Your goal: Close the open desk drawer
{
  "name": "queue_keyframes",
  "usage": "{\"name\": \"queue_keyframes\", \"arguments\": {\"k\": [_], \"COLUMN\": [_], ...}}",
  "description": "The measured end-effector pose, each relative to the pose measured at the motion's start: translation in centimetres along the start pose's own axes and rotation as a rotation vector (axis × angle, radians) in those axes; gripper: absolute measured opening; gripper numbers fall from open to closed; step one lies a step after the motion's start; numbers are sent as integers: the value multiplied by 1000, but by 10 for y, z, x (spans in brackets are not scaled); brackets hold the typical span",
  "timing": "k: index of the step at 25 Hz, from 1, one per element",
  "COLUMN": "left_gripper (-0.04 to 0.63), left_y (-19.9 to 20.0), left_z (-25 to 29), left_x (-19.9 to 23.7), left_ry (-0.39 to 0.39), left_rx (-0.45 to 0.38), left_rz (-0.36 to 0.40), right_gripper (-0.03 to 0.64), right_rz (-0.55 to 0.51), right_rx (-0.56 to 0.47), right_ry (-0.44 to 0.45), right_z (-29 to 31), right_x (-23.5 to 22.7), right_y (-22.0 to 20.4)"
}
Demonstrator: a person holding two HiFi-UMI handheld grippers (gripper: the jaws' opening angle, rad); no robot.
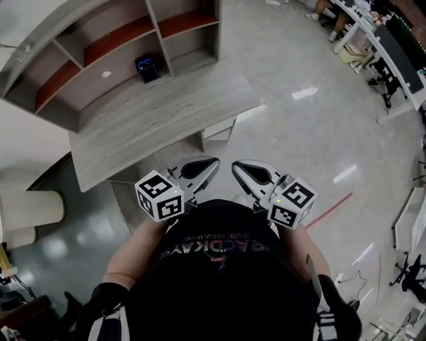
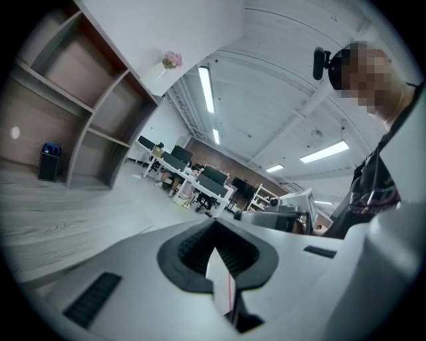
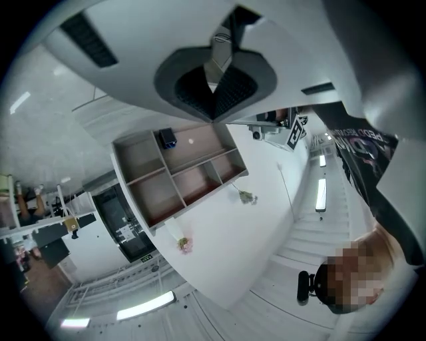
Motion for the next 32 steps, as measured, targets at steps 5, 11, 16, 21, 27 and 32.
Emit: {"name": "queue_keyframes", "arguments": {"k": [5, 11, 16, 21, 27, 32], "left_gripper": [11, 10, 11, 11, 10, 11], "left_y": [-10, -26, -46, -54, -56, -59], "left_z": [-1, 4, 9, 5, 4, 1], "left_x": [-1, -12, -26, -28, -34, -35], "left_ry": [-9, -3, -22, -12, -12, -8], "left_rx": [5, 45, 113, 114, 115, 105], "left_rz": [-48, -43, -20, -50, -49, -87], "right_gripper": [17, 17, 17, 17, 17, 17], "right_rz": [51, 84, 124, 122, 117, 113], "right_rx": [36, 52, 90, 101, 90, 80], "right_ry": [17, 2, 14, 25, 24, 17], "right_z": [2, -12, -16, -17, -23, -29], "right_x": [0, 2, 7, 13, 17, 21], "right_y": [-11, -26, -43, -52, -53, -53]}}
Point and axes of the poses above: the fingertips, and each gripper's own axes: z forward along the fingers, x to its left, y out of its top, the point moved 4 cm from there along -z, backward along the fingers, and after that the axes turned 1 degree about -x, right-handed, at the moved point
